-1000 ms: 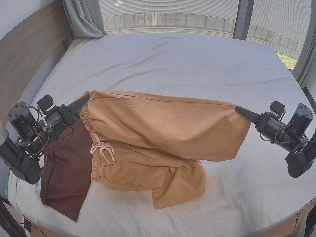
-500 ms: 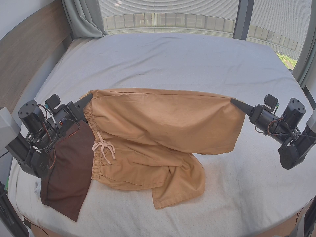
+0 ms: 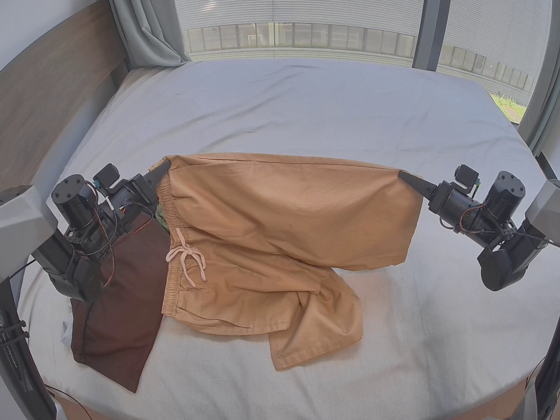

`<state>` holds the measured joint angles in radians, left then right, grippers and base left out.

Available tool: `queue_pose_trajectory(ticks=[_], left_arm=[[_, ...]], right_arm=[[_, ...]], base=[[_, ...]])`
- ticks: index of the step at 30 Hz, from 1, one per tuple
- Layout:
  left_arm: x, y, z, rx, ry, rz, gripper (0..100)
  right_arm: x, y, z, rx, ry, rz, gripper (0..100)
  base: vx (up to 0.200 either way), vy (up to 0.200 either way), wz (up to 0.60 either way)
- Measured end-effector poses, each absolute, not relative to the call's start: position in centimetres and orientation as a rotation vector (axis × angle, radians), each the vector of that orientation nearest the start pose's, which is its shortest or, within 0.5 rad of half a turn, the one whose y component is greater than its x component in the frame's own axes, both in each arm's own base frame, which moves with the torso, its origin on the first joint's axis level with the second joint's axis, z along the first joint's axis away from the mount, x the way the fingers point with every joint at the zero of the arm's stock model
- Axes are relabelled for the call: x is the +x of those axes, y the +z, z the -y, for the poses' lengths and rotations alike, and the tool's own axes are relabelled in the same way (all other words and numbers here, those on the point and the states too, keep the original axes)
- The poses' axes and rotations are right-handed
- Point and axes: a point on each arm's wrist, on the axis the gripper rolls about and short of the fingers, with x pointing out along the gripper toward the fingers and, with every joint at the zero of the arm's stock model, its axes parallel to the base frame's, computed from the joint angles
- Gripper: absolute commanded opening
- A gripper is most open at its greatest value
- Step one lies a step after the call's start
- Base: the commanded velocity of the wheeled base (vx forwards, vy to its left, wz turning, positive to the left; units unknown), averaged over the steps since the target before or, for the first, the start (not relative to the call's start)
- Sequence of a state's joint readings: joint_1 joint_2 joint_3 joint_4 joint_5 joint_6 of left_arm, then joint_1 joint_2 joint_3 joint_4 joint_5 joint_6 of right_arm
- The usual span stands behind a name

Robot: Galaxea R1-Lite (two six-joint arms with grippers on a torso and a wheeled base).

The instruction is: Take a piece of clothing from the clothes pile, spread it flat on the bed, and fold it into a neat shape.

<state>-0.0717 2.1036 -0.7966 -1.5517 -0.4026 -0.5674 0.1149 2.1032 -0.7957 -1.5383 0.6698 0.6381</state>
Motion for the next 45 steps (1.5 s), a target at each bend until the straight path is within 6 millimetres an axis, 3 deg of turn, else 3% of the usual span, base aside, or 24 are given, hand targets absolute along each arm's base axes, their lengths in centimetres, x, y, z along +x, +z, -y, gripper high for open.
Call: queue_pose_trajectory(ticks=[33, 45], left_arm=[[43.6, 8.7, 3.9, -0.606, -0.45, 0.138, 0], [45.0, 7.5, 4.0, -0.628, -0.44, 0.149, 0]], right_arm=[[44.7, 9.1, -6.6, 0.529, 0.829, 0.003, 0], [46.8, 8.2, -6.6, 0.532, 0.811, 0.009, 0]], base=[[0.0, 0.0, 0.0], [0.0, 0.0, 0.0]])
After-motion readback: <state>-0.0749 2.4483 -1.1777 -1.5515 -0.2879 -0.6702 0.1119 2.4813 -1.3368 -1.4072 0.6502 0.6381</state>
